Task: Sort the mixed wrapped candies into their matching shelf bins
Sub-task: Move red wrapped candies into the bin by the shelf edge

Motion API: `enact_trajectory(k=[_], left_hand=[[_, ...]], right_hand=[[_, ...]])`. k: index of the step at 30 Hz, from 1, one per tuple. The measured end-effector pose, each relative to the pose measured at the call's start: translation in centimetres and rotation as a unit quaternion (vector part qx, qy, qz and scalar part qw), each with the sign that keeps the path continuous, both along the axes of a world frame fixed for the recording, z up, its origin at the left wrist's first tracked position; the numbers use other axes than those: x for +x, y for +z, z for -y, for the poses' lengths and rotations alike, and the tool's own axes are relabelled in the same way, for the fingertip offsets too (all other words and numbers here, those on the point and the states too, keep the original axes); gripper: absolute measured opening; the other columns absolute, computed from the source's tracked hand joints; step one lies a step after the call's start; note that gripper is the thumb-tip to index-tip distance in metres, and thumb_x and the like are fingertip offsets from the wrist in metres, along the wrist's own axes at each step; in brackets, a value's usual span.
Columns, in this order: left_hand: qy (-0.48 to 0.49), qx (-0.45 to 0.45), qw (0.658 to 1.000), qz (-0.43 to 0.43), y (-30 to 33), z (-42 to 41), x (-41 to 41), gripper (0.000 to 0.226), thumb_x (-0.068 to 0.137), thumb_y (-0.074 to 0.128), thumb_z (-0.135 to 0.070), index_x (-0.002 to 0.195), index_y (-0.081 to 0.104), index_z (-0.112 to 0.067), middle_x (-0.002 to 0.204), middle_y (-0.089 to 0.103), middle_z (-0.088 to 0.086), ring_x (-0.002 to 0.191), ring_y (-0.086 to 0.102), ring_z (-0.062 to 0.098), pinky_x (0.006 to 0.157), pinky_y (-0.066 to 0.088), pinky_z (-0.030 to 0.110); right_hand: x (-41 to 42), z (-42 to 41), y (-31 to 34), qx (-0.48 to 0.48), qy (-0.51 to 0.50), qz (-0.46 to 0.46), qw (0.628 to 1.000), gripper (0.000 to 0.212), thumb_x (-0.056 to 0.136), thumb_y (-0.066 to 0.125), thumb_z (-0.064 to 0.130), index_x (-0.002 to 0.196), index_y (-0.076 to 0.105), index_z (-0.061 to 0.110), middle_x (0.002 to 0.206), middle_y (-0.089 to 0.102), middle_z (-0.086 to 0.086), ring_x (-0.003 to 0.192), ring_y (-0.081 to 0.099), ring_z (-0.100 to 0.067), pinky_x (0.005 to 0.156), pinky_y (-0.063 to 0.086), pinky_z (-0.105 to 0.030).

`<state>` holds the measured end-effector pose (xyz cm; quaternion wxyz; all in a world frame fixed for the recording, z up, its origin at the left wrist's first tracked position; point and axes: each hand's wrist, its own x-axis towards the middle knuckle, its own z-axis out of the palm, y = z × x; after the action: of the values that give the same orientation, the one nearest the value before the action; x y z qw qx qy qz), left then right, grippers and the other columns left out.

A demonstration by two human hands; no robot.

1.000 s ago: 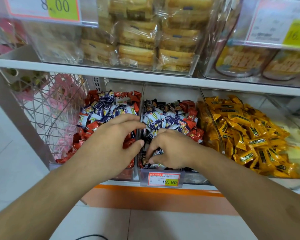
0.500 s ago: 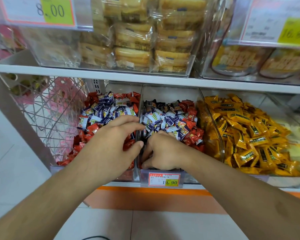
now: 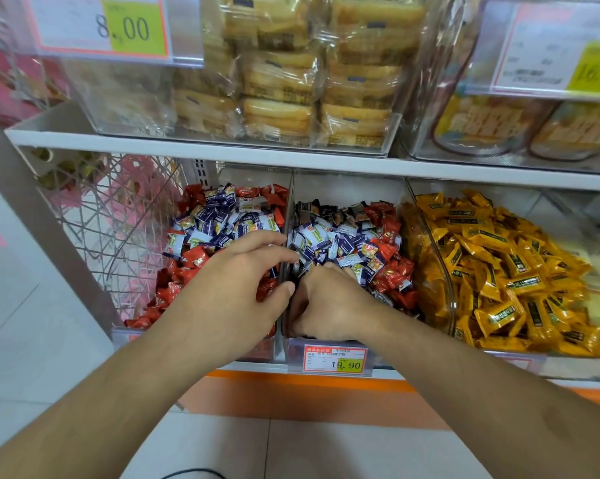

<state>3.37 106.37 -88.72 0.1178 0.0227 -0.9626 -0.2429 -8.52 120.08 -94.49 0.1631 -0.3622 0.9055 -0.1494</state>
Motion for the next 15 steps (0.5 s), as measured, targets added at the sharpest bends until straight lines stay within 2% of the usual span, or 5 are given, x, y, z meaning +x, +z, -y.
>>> enact_trajectory(k=[2,4,8,12,15], left_hand=[[0.001,0.003,1.000,-0.001,0.0,0.1,0.0,0.037,0.095,0.066,-0.034,0.132,0.064,-0.037,0.144,0.044,-0.027,0.129,0.044,-0.005,0.103,0.016,-0.003],[0.001,0.004,1.000,-0.003,0.1,0.3,0.0,0.037,0.095,0.065,-0.037,0.132,0.064,-0.038,0.145,0.043,-0.028,0.129,0.042,-0.007,0.099,0.013,-0.006],[0.000,0.005,1.000,-0.017,0.4,0.4,0.0,0.040,0.094,0.064,-0.045,0.133,0.062,-0.040,0.143,0.045,-0.028,0.131,0.042,-0.007,0.106,0.021,0.005],[0.010,0.031,0.999,-0.034,1.2,-0.3,0.0,0.049,0.085,0.067,-0.059,0.130,0.061,-0.043,0.129,0.054,-0.029,0.121,0.045,-0.009,0.096,0.026,0.001],[0.046,0.066,0.995,-0.063,1.9,-0.7,0.3,0.030,0.085,0.073,-0.049,0.115,0.068,-0.044,0.099,0.067,-0.029,0.096,0.059,-0.009,0.080,0.039,0.002]], right_hand=[[-0.3,-0.6,0.8,-0.042,0.002,0.069,0.997,0.003,0.075,0.080,0.025,0.073,0.082,0.025,0.067,0.068,-0.002,0.078,0.064,-0.028,0.075,0.049,-0.030],[-0.7,-1.5,2.0,-0.106,-0.010,0.127,0.986,0.011,0.077,0.084,0.016,0.074,0.083,0.027,0.073,0.073,0.000,0.071,0.070,-0.021,0.063,0.053,-0.032],[-1.2,-3.5,5.2,-0.221,-0.054,0.133,0.965,0.010,0.087,0.080,0.015,0.080,0.083,0.022,0.074,0.075,0.007,0.060,0.062,0.000,0.062,0.049,-0.019],[-0.1,-3.8,7.7,-0.342,-0.114,0.174,0.916,0.006,0.087,0.082,0.017,0.082,0.082,0.017,0.067,0.071,-0.001,0.058,0.060,-0.007,0.060,0.050,-0.022],[1.1,-3.3,8.6,-0.386,-0.106,0.202,0.894,0.004,0.088,0.082,0.016,0.084,0.083,0.016,0.069,0.071,-0.005,0.056,0.059,-0.007,0.059,0.050,-0.025]])
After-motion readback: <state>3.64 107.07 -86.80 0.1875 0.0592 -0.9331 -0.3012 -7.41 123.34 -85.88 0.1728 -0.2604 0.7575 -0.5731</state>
